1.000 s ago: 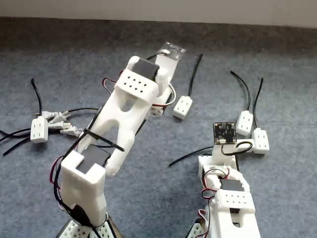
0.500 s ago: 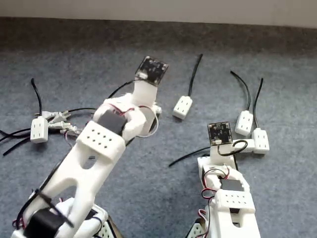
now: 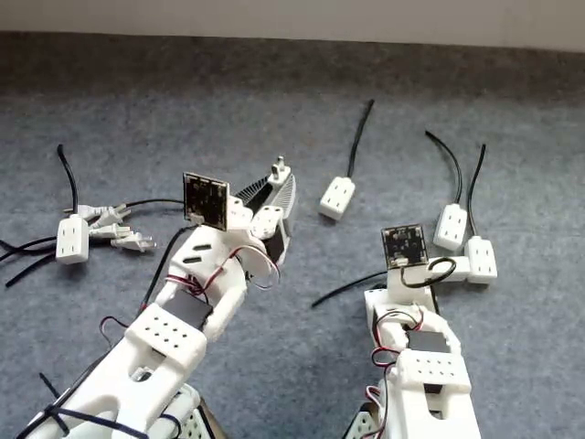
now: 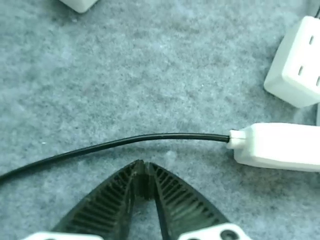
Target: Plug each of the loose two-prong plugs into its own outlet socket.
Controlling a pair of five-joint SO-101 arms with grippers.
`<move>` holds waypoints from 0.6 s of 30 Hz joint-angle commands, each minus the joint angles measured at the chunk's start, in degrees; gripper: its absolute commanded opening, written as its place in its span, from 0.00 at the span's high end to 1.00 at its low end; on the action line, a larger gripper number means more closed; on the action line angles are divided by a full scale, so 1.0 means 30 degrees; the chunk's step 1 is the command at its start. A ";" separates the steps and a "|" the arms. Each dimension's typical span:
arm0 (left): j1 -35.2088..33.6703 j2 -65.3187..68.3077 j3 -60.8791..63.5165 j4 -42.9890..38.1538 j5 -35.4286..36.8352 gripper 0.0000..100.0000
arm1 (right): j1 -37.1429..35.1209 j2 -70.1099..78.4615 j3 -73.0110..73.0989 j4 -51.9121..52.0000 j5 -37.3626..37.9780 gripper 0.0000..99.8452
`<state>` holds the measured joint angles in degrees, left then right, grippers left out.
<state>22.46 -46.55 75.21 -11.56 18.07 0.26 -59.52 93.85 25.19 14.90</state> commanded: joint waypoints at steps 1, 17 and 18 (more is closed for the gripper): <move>0.0425 0.0630 0.0132 -0.1377 -0.0674 0.99 | -0.0132 -0.0044 -0.0923 -0.1245 0.0322 0.99; 0.2242 0.1363 0.3795 -0.8586 -0.0733 0.99 | -0.3473 -0.0044 -1.2234 0.2418 0.0440 0.99; 0.2242 0.1363 0.3824 -0.8586 -0.0733 0.99 | -0.3707 -0.0044 -1.2996 0.2828 0.0440 0.99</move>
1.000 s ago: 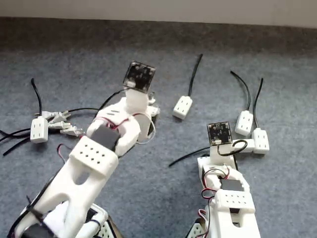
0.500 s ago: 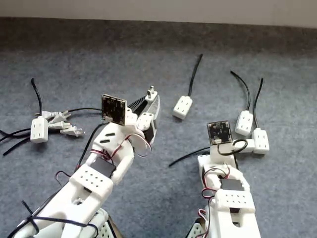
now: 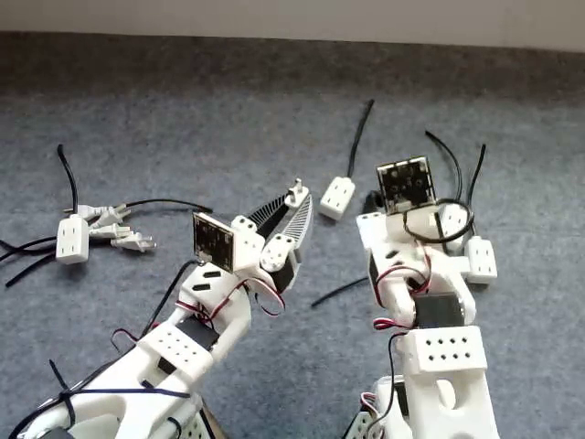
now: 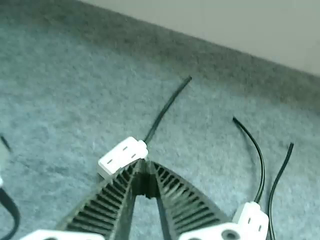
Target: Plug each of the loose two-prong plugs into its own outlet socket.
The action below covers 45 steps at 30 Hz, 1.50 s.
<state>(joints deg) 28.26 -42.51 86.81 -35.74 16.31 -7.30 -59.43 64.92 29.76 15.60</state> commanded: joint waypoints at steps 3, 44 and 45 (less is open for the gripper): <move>0.0308 0.0044 -0.0044 -0.0527 -0.0147 0.99 | -0.2007 -0.0073 -0.5729 0.2828 0.0205 0.99; 0.1421 -0.0044 -0.0161 -0.0586 0.0029 0.99 | -0.2154 0.5114 0.0220 -0.5495 0.3868 0.99; 0.1392 -0.0044 -0.0190 -0.0586 0.0029 0.99 | -0.1773 0.6139 -0.0103 -0.5963 0.3868 0.99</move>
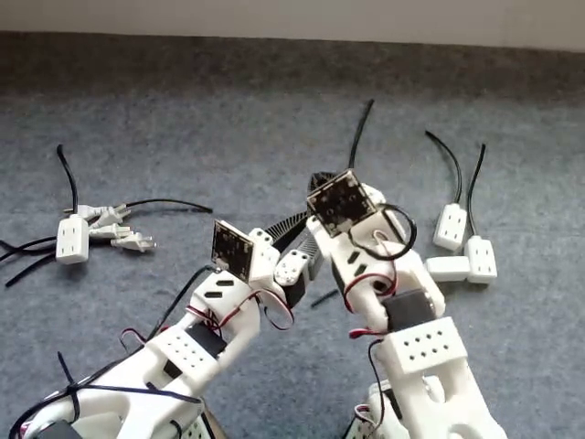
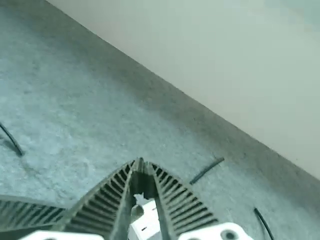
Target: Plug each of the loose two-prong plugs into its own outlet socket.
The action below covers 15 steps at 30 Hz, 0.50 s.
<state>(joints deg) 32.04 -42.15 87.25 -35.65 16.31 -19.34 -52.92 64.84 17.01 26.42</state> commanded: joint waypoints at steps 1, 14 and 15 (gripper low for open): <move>0.0073 -0.0161 -0.0337 -0.0615 0.0029 0.99 | 0.2564 0.4996 -0.0425 -0.2066 0.0264 0.99; 0.0044 -0.0132 -0.0366 -0.0527 0.0029 0.99 | 0.3678 0.6315 -0.2828 -0.2183 0.0205 0.99; 0.0044 -0.0073 -0.0366 -0.0527 0.0029 0.99 | 0.3707 0.5875 -0.2828 -0.2183 0.0205 0.99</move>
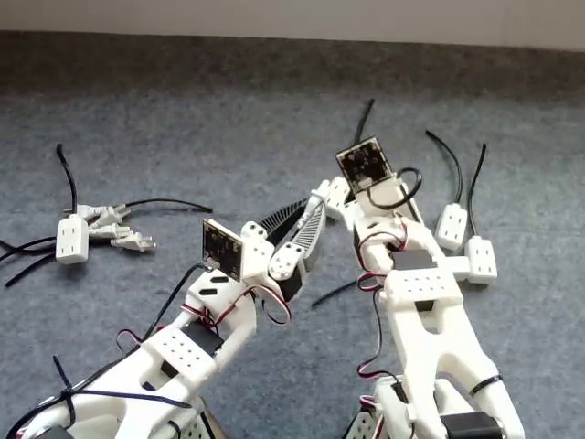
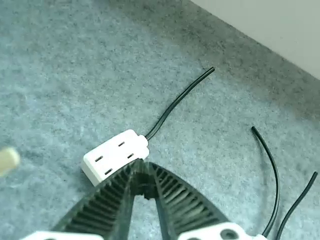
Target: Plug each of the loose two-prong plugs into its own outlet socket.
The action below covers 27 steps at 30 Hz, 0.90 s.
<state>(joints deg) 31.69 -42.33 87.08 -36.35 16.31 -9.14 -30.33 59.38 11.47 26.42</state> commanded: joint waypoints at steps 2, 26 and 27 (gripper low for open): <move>0.0161 0.0073 -0.0308 -0.0293 0.0029 0.99 | 0.0484 -0.2652 -0.1040 -0.0337 0.0205 0.99; 0.0190 -0.0015 -0.0161 -0.0293 0.0000 0.99 | -0.2769 -0.1509 -0.5289 0.4176 0.0088 0.99; 0.0190 -0.0015 -0.0161 -0.0293 0.0000 0.99 | -0.2447 -0.1011 -0.5201 0.4176 0.0088 0.99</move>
<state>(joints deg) 31.87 -42.07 87.08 -36.26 16.31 -20.31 -37.80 46.37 23.87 26.42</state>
